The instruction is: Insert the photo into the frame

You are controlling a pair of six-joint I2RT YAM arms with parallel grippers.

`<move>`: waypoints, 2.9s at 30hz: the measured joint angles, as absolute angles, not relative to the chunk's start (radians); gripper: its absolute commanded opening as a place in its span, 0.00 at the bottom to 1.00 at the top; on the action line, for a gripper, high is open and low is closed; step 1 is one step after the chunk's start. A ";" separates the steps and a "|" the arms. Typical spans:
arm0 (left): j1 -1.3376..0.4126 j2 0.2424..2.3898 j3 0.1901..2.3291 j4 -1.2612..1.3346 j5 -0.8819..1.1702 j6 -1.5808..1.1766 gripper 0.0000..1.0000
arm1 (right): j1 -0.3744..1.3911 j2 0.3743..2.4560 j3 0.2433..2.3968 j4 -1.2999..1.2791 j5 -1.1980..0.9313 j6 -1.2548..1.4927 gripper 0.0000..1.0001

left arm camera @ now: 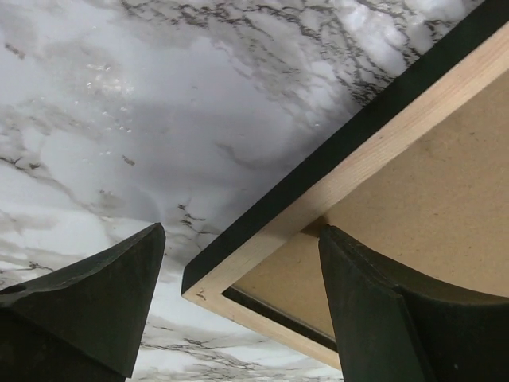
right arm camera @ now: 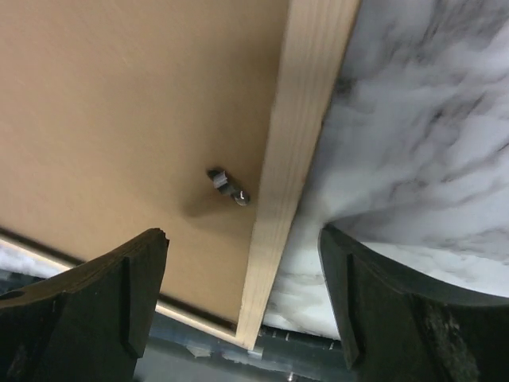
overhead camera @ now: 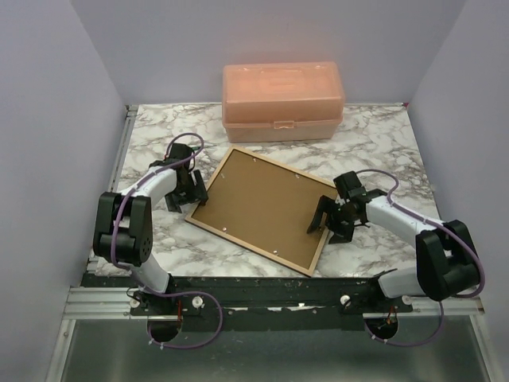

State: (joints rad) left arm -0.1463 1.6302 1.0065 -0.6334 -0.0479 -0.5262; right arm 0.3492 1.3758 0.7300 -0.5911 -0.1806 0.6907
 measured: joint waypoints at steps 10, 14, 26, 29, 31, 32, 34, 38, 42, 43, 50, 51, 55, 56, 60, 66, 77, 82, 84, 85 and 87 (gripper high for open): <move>-0.149 1.707 1.104 -0.654 0.118 -0.477 0.70 | 0.345 1.432 0.709 -0.543 -0.345 0.732 0.85; -0.154 1.698 1.089 -0.646 0.136 -0.455 0.68 | 0.345 1.470 0.750 -0.581 -0.342 0.714 0.85; -0.351 1.407 0.726 -0.501 0.163 -0.545 0.63 | 0.319 1.553 0.888 -0.723 -0.046 0.561 0.85; -0.431 1.259 0.605 -0.485 0.125 -0.620 0.63 | 0.316 1.564 0.894 -0.728 -0.038 0.525 0.85; -0.463 1.181 0.545 -0.466 0.097 -0.669 0.63 | 0.316 1.565 0.895 -0.727 -0.043 0.507 0.85; -0.475 1.151 0.523 -0.463 0.087 -0.686 0.63 | 0.316 1.565 0.895 -0.727 -0.046 0.497 0.85; -0.493 1.074 0.478 -0.466 0.069 -0.730 0.63 | 0.316 1.565 0.893 -0.723 -0.055 0.488 0.85; -0.510 0.962 0.427 -0.489 0.060 -0.788 0.63 | 0.316 1.565 0.891 -0.718 -0.067 0.477 0.85; -0.533 0.852 0.390 -0.560 0.060 -0.846 0.81 | 0.317 1.565 0.891 -0.706 -0.089 0.476 0.84; -0.538 0.838 0.389 -0.579 0.060 -0.859 0.90 | 0.317 1.565 0.891 -0.701 -0.098 0.473 0.84; -0.586 0.733 0.426 -0.775 0.010 -0.980 0.99 | 0.332 1.575 0.891 -0.653 -0.199 0.477 0.84; -0.586 0.727 0.438 -0.797 -0.007 -0.992 0.99 | 0.336 1.575 0.891 -0.646 -0.207 0.478 0.84; -0.587 0.720 0.489 -0.847 -0.067 -1.016 0.98 | 0.358 1.575 0.889 -0.633 -0.215 0.481 0.84; -0.587 0.723 0.504 -0.850 -0.078 -1.017 0.98 | 0.366 1.575 0.889 -0.631 -0.218 0.482 0.84; -0.590 0.763 0.553 -0.864 -0.122 -1.016 0.99 | 0.389 1.562 0.886 -0.633 -0.191 0.497 0.84; -0.589 0.844 0.573 -0.868 -0.156 -1.006 0.99 | 0.396 1.514 0.905 -0.667 -0.035 0.521 0.81; -0.533 0.897 0.573 -0.851 -0.155 -0.943 0.98 | 0.395 1.572 0.962 -0.672 0.006 0.495 0.71; -0.510 0.916 0.573 -0.834 -0.138 -0.919 0.98 | 0.395 1.611 0.962 -0.656 -0.016 0.487 0.61; -0.505 0.915 0.573 -0.830 -0.131 -0.912 0.98 | 0.395 1.625 0.962 -0.652 -0.017 0.485 0.56; -0.502 0.915 0.573 -0.826 -0.125 -0.908 0.99 | 0.395 1.630 0.962 -0.648 -0.020 0.486 0.51; -0.498 0.915 0.573 -0.822 -0.119 -0.905 0.98 | 0.395 1.633 0.963 -0.643 -0.026 0.485 0.45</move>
